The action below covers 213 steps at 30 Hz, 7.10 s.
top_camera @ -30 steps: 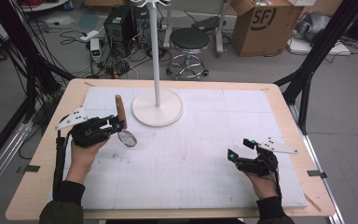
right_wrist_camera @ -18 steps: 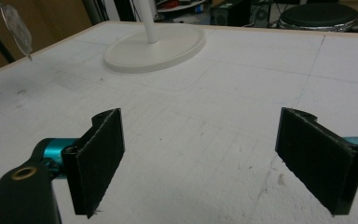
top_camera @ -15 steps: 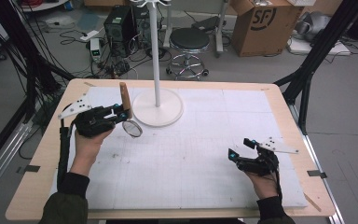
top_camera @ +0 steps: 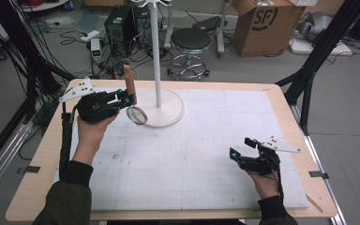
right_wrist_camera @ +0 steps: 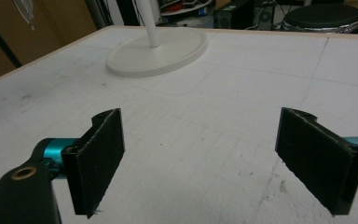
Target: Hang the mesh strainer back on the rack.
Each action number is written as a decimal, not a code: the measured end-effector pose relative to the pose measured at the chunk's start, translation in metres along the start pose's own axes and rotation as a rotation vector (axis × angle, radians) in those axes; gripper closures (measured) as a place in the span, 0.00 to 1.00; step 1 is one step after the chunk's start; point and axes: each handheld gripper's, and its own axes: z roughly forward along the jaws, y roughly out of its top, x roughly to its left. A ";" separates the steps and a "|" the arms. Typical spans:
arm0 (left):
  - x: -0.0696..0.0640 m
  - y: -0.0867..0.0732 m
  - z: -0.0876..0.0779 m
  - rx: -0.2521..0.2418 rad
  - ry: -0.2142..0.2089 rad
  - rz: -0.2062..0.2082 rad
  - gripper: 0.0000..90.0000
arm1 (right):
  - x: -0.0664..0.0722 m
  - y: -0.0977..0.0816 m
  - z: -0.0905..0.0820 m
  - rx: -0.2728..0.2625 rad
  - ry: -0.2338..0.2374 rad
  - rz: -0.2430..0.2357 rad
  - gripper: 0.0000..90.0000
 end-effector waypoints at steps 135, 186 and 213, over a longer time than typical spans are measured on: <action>0.083 0.115 0.080 0.068 -0.058 -0.044 0.78 | -0.017 0.009 -0.003 -0.024 -0.035 0.021 0.16; 0.082 0.119 0.089 0.122 -0.045 -0.068 0.78 | -0.014 0.010 -0.007 -0.028 -0.042 0.009 0.16; 0.088 0.114 0.069 0.070 0.074 -0.075 0.34 | -0.015 0.010 -0.007 -0.038 -0.046 0.004 0.17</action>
